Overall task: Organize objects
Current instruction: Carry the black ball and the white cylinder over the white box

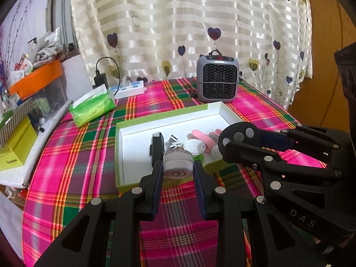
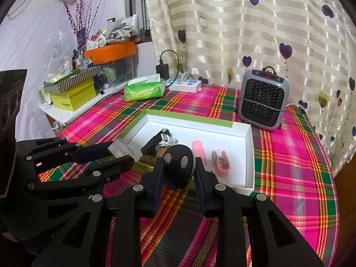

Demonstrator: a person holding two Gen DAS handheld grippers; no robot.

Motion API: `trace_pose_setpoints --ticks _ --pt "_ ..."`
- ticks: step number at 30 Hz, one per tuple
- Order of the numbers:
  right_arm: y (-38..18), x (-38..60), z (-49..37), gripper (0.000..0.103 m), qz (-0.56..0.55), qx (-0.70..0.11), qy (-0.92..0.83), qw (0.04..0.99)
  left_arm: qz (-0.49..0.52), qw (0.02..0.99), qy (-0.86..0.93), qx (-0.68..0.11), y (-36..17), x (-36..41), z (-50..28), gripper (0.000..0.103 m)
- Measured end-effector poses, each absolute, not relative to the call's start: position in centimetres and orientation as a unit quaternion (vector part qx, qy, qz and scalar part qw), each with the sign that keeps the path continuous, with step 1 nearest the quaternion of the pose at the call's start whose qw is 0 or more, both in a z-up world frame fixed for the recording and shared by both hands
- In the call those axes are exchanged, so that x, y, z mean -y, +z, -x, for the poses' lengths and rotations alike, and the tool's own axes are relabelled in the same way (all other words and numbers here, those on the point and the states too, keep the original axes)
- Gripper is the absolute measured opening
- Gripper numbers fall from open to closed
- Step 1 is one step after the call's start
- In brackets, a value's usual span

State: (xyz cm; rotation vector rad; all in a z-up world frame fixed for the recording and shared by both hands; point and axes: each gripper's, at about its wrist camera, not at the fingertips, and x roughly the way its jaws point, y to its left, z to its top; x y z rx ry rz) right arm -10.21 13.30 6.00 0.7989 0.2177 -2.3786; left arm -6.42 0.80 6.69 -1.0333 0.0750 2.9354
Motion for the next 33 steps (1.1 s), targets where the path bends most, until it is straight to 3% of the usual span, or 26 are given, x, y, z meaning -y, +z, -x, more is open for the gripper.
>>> trace_pose_setpoints --ticks 33 --pt "5.8 -11.0 13.6 0.028 -0.304 -0.114 -0.889 0.322 0.350 0.003 0.937 -0.001 5.8 1.5 10.2 0.025"
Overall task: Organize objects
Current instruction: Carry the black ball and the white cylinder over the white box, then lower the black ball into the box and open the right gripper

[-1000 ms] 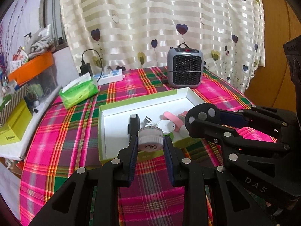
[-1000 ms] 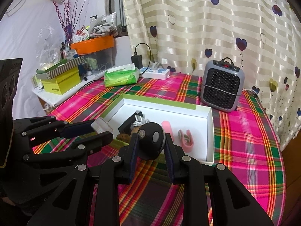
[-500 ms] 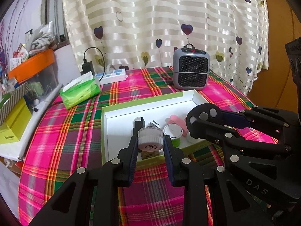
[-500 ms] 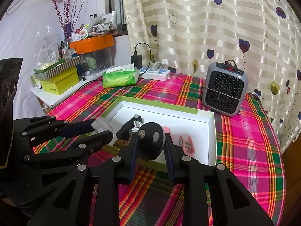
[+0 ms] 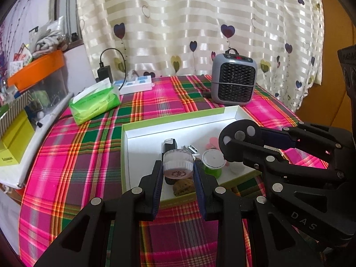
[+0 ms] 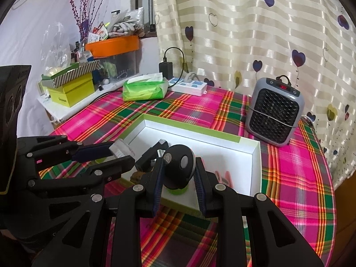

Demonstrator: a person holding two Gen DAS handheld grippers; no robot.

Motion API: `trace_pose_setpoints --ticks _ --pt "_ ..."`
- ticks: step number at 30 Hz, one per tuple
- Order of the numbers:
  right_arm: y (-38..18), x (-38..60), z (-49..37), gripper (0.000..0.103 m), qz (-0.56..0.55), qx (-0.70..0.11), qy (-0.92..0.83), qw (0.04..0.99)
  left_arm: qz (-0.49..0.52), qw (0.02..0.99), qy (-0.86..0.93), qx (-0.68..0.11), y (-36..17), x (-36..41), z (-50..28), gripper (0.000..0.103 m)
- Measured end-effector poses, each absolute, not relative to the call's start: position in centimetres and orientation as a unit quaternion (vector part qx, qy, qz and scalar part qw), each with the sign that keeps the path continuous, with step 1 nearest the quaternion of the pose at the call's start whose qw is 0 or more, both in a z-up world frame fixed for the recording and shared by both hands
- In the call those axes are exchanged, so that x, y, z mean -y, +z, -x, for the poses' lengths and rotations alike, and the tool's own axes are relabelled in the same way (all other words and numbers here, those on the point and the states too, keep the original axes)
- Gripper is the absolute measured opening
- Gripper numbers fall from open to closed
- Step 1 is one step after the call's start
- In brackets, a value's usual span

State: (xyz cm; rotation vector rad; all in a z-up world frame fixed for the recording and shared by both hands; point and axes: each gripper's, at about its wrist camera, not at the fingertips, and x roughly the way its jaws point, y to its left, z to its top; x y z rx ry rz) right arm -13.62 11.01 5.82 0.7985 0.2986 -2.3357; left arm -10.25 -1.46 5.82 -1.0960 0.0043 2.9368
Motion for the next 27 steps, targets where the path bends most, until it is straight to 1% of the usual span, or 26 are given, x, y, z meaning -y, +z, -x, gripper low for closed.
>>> trace_pose_setpoints --ticks 11,27 --pt "4.9 -10.6 16.3 0.028 -0.324 -0.100 -0.877 0.340 0.357 0.005 0.934 0.009 4.8 2.4 12.4 0.025" --pt "2.8 -11.5 19.3 0.028 -0.353 -0.070 -0.874 0.325 0.368 -0.006 0.929 0.027 3.3 3.9 14.2 0.025"
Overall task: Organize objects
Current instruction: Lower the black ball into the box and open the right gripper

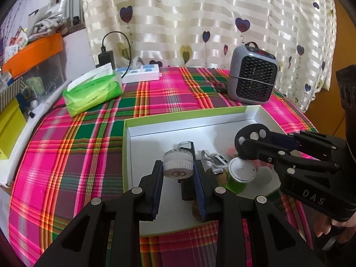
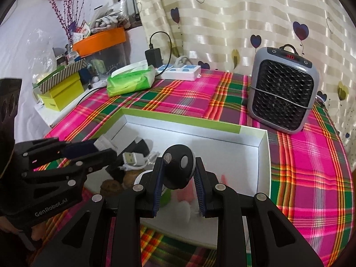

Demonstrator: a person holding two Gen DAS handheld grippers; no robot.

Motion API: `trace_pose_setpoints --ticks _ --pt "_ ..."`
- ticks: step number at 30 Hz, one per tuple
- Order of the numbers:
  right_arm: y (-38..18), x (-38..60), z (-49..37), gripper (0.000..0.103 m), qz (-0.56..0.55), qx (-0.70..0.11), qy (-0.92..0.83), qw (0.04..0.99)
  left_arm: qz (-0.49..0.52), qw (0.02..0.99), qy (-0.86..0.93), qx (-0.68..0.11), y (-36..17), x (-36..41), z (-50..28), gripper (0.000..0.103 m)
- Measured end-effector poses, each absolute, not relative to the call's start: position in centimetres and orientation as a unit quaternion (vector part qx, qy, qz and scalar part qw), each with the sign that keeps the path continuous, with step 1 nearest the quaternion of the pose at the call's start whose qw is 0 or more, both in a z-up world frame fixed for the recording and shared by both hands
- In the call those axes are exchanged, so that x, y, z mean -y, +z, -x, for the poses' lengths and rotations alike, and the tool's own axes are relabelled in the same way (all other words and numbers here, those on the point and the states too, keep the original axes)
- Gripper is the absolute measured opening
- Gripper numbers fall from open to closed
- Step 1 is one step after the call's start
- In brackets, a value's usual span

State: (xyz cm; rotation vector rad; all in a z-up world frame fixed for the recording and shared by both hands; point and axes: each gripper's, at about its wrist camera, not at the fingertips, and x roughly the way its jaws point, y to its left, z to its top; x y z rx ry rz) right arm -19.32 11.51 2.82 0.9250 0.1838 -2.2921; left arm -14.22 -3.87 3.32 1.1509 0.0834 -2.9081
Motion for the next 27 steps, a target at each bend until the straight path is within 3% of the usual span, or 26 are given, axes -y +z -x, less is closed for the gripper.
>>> trace_pose_setpoints --ticks 16,27 --pt "1.8 -10.2 21.0 0.028 -0.373 -0.061 -0.864 0.332 -0.386 0.028 -0.921 -0.038 1.9 5.1 16.4 0.025" --pt "1.8 -8.7 20.5 0.028 -0.367 -0.114 -0.860 0.337 -0.397 0.018 -0.917 -0.019 1.5 4.5 16.6 0.025"
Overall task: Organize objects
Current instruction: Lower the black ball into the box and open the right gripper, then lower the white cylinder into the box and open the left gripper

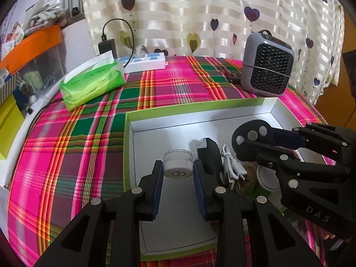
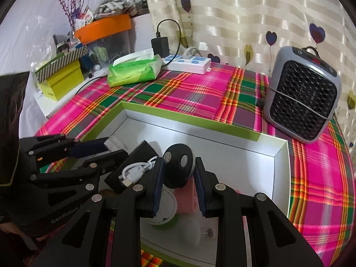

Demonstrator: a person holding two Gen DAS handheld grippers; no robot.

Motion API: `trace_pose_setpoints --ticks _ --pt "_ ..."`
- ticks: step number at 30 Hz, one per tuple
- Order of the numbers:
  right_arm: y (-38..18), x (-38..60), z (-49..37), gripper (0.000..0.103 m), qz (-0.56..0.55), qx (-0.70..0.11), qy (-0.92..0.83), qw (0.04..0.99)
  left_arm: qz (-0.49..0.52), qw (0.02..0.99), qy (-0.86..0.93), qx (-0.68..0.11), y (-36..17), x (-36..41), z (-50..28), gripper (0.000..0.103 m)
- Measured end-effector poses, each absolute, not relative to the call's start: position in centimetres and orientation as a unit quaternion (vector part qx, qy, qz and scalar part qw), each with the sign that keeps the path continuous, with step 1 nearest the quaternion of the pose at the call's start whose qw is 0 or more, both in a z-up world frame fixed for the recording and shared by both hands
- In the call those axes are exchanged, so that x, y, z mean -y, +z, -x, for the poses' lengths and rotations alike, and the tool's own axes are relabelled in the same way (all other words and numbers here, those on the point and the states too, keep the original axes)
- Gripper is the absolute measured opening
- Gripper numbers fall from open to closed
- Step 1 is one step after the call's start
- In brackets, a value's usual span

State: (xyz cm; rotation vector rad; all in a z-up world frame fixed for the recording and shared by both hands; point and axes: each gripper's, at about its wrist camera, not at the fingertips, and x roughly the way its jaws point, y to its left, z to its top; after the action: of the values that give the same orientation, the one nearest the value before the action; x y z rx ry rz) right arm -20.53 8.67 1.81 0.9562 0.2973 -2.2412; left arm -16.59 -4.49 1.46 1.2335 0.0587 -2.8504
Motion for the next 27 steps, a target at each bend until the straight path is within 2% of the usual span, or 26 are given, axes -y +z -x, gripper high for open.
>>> trace_pose_setpoints --ticks 5,12,27 --pt "1.8 -8.3 20.0 0.028 -0.361 -0.133 -0.860 0.336 -0.397 0.015 -0.918 -0.019 1.5 4.5 16.5 0.025" --pt "1.9 -8.8 19.9 0.038 -0.361 -0.123 -0.862 0.334 -0.389 0.013 -0.921 -0.021 1.7 4.5 16.2 0.025" --pt "2.6 -9.2 18.3 0.039 -0.350 -0.116 -0.869 0.331 -0.373 0.017 -0.927 -0.031 2.6 5.0 14.7 0.025"
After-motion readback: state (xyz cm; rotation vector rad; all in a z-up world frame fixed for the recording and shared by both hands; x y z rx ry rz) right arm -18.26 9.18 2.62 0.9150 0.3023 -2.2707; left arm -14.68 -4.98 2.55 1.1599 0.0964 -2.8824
